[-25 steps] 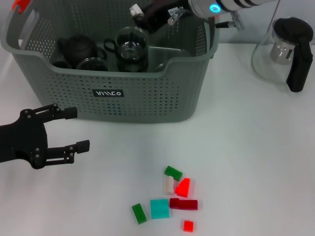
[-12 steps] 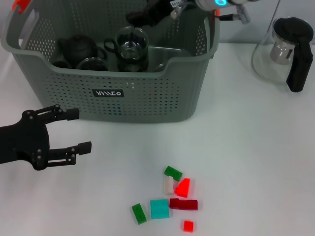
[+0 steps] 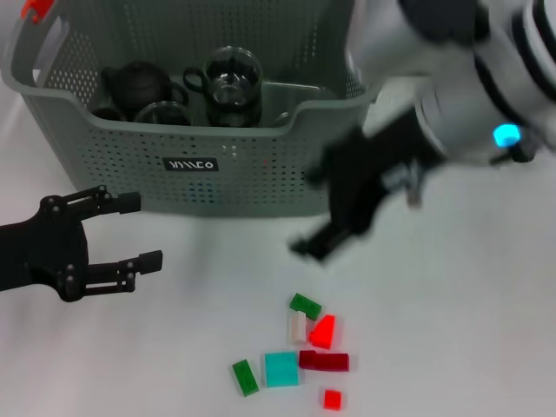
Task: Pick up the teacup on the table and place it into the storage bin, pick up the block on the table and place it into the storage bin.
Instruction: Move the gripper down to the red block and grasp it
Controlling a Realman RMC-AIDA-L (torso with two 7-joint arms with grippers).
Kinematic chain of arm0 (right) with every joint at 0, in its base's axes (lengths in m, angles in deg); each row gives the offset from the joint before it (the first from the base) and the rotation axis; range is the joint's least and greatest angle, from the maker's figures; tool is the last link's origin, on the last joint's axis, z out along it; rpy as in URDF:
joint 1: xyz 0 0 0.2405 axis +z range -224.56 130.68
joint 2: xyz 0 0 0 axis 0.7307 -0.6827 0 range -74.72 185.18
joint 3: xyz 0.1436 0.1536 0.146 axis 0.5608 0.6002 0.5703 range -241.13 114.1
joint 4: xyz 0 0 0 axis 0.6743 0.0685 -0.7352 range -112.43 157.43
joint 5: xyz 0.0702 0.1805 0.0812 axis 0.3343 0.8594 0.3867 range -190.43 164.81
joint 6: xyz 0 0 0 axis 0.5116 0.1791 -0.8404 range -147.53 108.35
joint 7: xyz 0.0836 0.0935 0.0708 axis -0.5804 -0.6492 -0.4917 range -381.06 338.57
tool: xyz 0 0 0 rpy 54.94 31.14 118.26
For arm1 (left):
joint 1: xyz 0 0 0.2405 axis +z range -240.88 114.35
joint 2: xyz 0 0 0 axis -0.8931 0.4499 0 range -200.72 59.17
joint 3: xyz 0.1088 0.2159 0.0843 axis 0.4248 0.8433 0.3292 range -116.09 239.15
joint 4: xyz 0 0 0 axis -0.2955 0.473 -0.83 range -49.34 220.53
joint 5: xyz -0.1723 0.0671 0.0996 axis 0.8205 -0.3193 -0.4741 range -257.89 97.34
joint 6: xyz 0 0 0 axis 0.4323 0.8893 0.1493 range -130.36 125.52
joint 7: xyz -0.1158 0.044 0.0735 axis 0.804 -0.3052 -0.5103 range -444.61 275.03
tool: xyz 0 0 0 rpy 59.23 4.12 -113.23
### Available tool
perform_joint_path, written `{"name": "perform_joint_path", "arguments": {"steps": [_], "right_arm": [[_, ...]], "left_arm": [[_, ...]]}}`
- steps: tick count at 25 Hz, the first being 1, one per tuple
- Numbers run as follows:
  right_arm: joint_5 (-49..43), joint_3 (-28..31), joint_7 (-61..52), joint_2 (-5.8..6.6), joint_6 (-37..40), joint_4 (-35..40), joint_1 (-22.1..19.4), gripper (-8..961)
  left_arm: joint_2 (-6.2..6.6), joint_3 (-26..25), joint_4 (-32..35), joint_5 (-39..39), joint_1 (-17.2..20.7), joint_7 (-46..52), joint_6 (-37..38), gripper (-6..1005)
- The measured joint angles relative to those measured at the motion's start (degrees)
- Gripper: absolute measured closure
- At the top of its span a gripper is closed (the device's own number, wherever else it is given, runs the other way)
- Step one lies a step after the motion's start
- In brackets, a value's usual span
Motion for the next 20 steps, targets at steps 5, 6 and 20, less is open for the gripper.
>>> {"name": "perform_joint_path", "arguments": {"steps": [5, 6, 20], "right_arm": [[-0.8, -8.9, -4.4, -0.1, 4.7, -0.2, -1.7, 34], [-0.8, -8.9, -4.4, -0.1, 4.7, -0.2, -1.7, 29], [-0.8, -23.5, -8.0, -0.43, 0.4, -6.2, -0.4, 35]], "left_arm": [[-0.03, 0.0, 0.0, 0.0, -0.2, 0.0, -0.1, 157], [-0.03, 0.0, 0.0, 0.0, -0.2, 0.0, -0.1, 157], [-0.16, 0.1, -0.2, 0.0, -0.9, 0.0, -0.6, 157]]}}
